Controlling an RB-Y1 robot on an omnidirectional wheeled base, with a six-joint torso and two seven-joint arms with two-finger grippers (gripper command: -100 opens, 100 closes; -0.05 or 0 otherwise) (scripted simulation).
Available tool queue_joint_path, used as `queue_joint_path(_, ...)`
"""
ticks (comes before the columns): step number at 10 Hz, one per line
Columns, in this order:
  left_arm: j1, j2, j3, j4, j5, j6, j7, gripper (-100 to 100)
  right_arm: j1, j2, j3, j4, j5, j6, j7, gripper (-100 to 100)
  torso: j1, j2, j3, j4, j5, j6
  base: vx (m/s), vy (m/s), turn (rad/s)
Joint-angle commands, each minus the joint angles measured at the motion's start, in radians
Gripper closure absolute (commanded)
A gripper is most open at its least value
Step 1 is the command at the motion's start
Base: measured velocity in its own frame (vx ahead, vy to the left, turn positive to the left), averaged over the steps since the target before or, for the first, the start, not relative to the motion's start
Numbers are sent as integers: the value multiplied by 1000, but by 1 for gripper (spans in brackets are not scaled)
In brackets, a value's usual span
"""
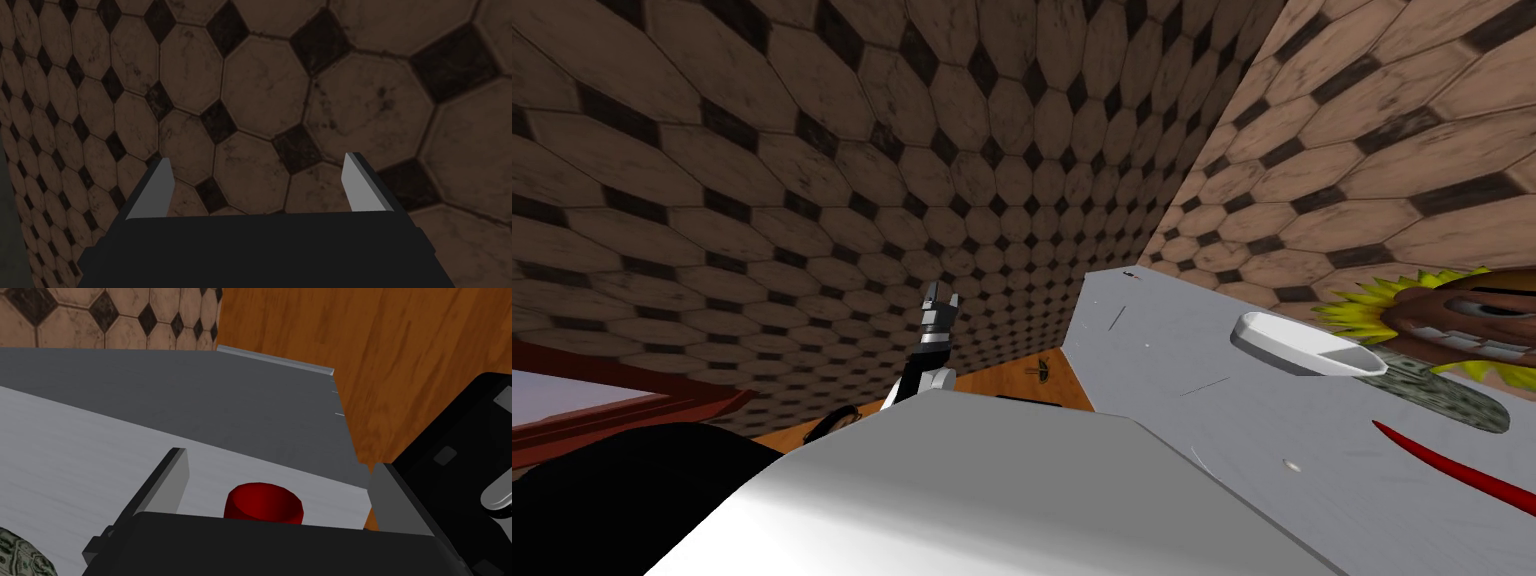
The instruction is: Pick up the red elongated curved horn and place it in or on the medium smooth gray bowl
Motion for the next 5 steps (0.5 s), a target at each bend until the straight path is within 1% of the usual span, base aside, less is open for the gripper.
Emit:
queue_joint_path(1, 0, 0, 0, 0, 0, 0, 0, 0, 13, -11, 20, -7, -50, 7, 11, -100, 0, 0, 0, 0, 0, 0, -4, -12, 15)
queue_joint_path(2, 0, 0, 0, 0, 0, 0, 0, 0, 13, -11, 20, -7, -89, 7, 11, -100, -3, 2, 1, 1, -1, 0, -12, -19, 12)
queue_joint_path(3, 0, 0, 0, 0, 0, 0, 0, 0, 13, -11, 20, -7, -72, 7, 11, -100, -4, 4, 2, 1, -1, 0, -10, -10, -2)
queue_joint_path(4, 0, 0, 0, 0, 0, 0, 0, 0, 13, -11, 20, -7, -89, 7, 11, -100, -4, 4, 2, 1, -1, 0, -6, -3, -2)
queue_joint_path(5, 0, 0, 0, 0, 0, 0, 0, 0, 3, -20, 13, -7, -102, -4, 14, -100, -3, 4, 2, 1, -1, 0, 49, 51, 158)
